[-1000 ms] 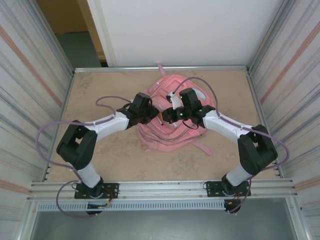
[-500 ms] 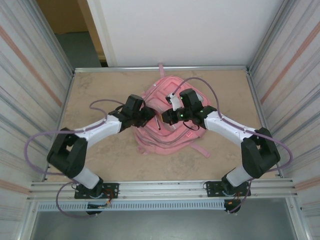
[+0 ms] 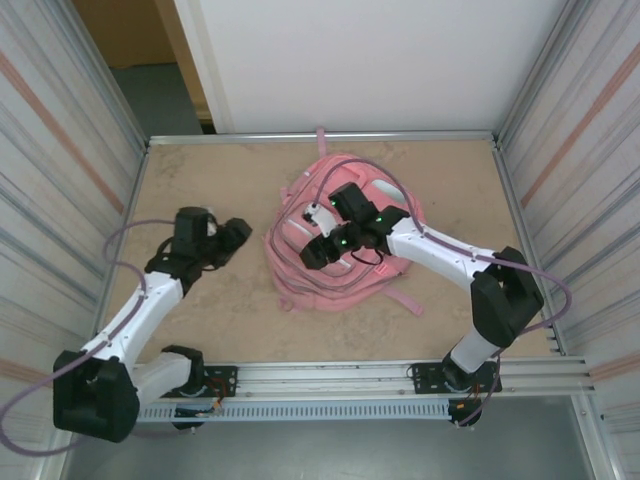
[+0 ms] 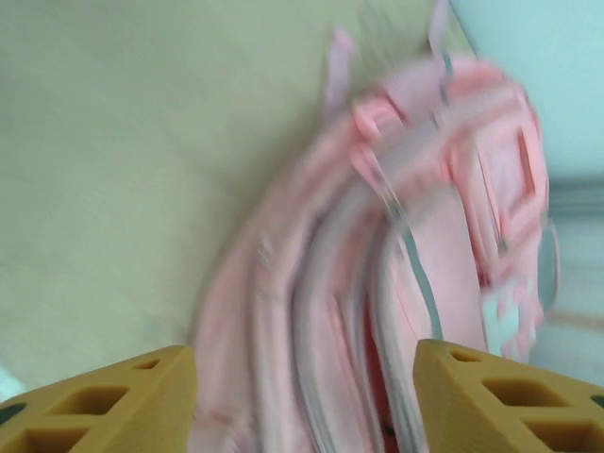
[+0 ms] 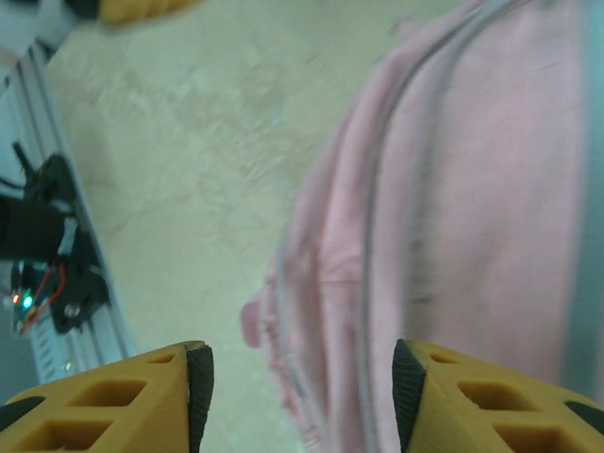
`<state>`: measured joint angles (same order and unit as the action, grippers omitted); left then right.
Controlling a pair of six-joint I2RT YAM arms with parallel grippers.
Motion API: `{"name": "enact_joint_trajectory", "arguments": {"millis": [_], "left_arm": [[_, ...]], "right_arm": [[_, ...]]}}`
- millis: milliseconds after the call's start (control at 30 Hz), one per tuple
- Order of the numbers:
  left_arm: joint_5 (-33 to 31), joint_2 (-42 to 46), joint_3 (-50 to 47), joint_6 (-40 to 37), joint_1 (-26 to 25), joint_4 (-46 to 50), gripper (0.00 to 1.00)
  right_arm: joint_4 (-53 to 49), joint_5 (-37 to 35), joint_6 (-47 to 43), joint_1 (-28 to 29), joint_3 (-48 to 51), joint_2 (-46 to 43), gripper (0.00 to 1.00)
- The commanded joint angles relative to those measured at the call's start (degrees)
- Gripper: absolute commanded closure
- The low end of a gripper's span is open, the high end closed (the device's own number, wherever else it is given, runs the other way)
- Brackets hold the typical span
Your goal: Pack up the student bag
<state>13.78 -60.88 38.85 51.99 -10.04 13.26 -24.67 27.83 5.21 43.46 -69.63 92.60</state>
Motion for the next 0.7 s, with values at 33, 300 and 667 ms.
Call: {"name": "enact_joint_trajectory", "arguments": {"millis": [33, 300, 667], "left_arm": [[7.33, -4.20, 7.97, -16.40, 3.89, -0.27, 0.31], [14.86, -28.51, 23.29, -23.10, -3.50, -3.04, 0.27], [21.12, -42.11, 30.29, -25.21, -9.37, -5.68, 0.39]], "right_arm": [[-7.16, -5.79, 0.87, -0.40, 1.23, -4.37, 0.45], [-5.40, -35.97, 20.37, -3.82, 10.93, -17.35, 0.44], [0.75, -15.96, 47.18, -15.77, 16.22, -12.54, 0.48]]}}
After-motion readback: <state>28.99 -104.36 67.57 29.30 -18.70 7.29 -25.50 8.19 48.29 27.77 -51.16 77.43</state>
